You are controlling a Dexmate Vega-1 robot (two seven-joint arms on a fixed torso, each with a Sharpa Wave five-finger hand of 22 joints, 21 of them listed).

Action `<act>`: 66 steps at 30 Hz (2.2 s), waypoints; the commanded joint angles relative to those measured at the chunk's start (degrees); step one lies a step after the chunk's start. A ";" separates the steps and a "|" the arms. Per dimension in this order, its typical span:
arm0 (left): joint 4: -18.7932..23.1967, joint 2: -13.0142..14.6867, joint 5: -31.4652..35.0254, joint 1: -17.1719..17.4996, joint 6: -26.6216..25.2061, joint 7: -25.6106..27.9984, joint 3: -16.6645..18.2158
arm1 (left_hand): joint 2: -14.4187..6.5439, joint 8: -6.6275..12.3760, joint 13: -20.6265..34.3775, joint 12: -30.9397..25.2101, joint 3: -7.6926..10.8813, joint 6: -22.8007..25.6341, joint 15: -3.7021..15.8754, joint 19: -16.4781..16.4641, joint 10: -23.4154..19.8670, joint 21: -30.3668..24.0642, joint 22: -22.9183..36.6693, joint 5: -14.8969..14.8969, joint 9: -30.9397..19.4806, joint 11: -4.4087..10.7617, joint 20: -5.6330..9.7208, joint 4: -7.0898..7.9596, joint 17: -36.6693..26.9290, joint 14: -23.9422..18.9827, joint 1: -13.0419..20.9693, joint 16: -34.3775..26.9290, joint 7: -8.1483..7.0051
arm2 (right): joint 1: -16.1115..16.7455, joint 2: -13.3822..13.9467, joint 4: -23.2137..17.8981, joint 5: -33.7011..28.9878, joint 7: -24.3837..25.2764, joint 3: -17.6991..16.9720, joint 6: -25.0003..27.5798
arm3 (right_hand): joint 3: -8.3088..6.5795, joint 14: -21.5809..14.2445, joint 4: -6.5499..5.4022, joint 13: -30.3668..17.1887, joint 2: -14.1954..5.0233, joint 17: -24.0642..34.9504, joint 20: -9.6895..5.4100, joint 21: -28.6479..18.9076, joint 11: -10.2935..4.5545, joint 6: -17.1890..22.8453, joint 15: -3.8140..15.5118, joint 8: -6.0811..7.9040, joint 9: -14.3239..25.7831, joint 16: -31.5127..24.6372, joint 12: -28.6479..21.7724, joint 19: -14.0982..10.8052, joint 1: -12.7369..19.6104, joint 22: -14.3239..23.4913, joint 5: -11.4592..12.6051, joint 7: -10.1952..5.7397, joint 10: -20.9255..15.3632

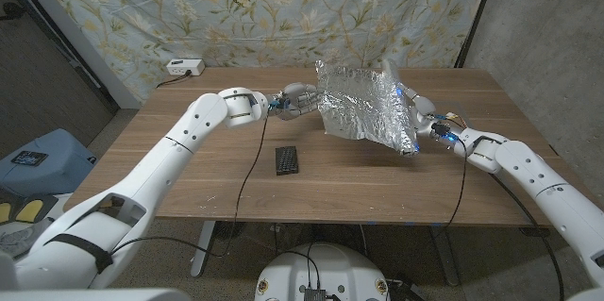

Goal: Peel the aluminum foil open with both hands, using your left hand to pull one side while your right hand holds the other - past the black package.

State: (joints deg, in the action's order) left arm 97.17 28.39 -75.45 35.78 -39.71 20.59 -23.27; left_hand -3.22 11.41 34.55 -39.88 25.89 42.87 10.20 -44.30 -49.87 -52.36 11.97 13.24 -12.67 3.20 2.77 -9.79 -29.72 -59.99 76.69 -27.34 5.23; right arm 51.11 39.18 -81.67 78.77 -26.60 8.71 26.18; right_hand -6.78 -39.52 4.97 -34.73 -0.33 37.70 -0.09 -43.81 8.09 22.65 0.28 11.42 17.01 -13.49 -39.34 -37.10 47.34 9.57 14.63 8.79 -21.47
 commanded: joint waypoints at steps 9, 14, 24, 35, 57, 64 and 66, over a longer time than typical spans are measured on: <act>0.23 1.75 -2.35 0.63 0.45 0.04 1.52 | 0.01 -0.07 0.37 0.25 0.11 1.86 0.21 0.36 -1.85 -1.28 -0.07 0.25 -0.16 1.97 -0.07 0.24 -0.38 -0.25 0.54 -0.33 2.26 | -2.68 -0.43 2.45 -0.60 -0.82 1.52 2.29 | 1.03 1.00 -0.48 -0.48 0.66 0.15 0.90 1.43 0.97 -1.64 -0.92 -0.09 0.06 0.32 0.89 -0.01 -1.29 0.27 1.03 1.79 1.24; 0.44 2.08 -2.86 0.87 0.69 -0.18 1.81 | 0.09 -0.07 0.47 0.28 0.10 1.90 0.23 0.41 -1.88 -1.55 -0.12 0.26 -0.18 1.95 -0.02 0.22 -0.46 -0.27 0.51 -0.32 2.22 | -2.51 -0.37 2.46 -0.64 -0.76 1.25 2.22 | 1.33 1.37 -0.55 -0.59 0.76 0.15 1.21 1.94 1.24 -1.94 -1.20 -0.02 -0.02 0.37 1.12 0.05 -1.45 0.28 1.34 1.64 1.61; 1.65 3.07 -3.19 1.51 1.19 0.08 2.11 | 0.12 -0.12 0.59 0.43 0.13 1.84 0.17 0.54 -1.92 -2.19 -0.24 0.30 -0.20 2.06 0.06 0.27 -0.61 -0.32 0.41 -0.27 2.12 | -2.13 -0.55 2.69 -0.51 -1.07 0.54 1.57 | 1.60 1.67 -0.69 -0.65 0.54 0.09 1.42 2.60 1.25 -1.99 -1.18 0.17 -0.12 0.38 1.29 0.06 -1.57 0.31 1.76 1.48 1.61; 2.54 4.37 -3.31 1.49 1.20 -0.63 2.10 | 0.19 -0.19 0.85 0.58 0.18 1.72 0.23 0.80 -1.77 -2.87 -0.39 0.35 -0.23 2.09 0.17 0.26 -0.82 -0.19 0.37 -0.16 2.08 | -1.80 -0.85 2.89 -0.61 -1.51 -0.12 0.45 | 1.87 2.05 -0.71 -0.41 0.28 -0.15 1.59 3.48 1.03 -1.90 -0.91 0.40 -0.28 0.46 1.63 0.14 -1.47 0.33 2.24 0.89 1.38; 2.81 5.43 -3.88 0.57 0.40 -0.78 2.12 | 0.19 -0.22 1.03 0.91 0.29 1.68 0.22 1.37 -1.84 -4.23 -0.66 0.43 -0.29 1.96 0.29 0.29 -1.22 -0.12 0.24 0.01 2.16 | -1.66 -1.50 3.00 -0.47 -1.49 -0.38 0.10 | 1.89 1.56 -0.54 -0.05 -0.82 -0.10 0.82 4.68 0.02 -0.63 -0.33 0.91 -0.55 -0.02 1.81 -0.61 -0.72 0.38 2.77 0.26 0.16; 3.56 6.08 -4.50 1.02 0.22 -0.51 2.55 | 0.24 -0.24 1.09 0.97 0.32 1.65 0.23 1.49 -1.84 -4.53 -0.72 0.45 -0.30 2.02 0.29 0.27 -1.31 -0.15 0.21 0.04 2.11 | -2.04 -1.57 3.22 -0.57 -1.12 -0.29 0.23 | 2.09 1.30 -0.47 -0.14 -0.71 -0.17 0.94 4.97 0.27 -0.61 -0.44 0.89 -0.61 -0.10 1.86 -0.81 -0.69 0.38 2.80 0.47 0.18; 3.75 6.20 -4.94 1.24 0.16 -0.31 2.77 | 0.26 -0.24 1.04 1.05 0.34 1.65 0.27 1.55 -1.84 -4.67 -0.75 0.46 -0.30 2.10 0.25 0.25 -1.36 -0.06 0.22 0.08 2.10 | -2.10 -1.44 3.26 -0.62 -0.99 -0.30 0.34 | 2.11 1.22 -0.41 -0.16 -0.71 -0.22 1.00 5.04 0.22 -0.56 -0.49 0.90 -0.63 -0.12 1.84 -0.96 -0.59 0.38 2.82 0.51 0.07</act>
State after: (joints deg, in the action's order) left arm 100.17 33.88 -79.42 36.40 -39.27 19.86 -21.20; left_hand -3.22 11.41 35.44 -38.76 25.90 42.80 10.21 -43.17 -49.87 -56.59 11.17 13.24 -12.65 3.21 3.07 -9.80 -30.91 -59.94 76.68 -27.34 5.31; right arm 49.41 37.61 -78.46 78.11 -28.20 8.33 26.05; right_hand -4.73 -37.70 4.50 -34.69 -0.49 37.39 1.03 -38.98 8.33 21.51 -0.12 12.10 16.22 -13.35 -37.66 -37.44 46.45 9.73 17.23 8.81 -20.70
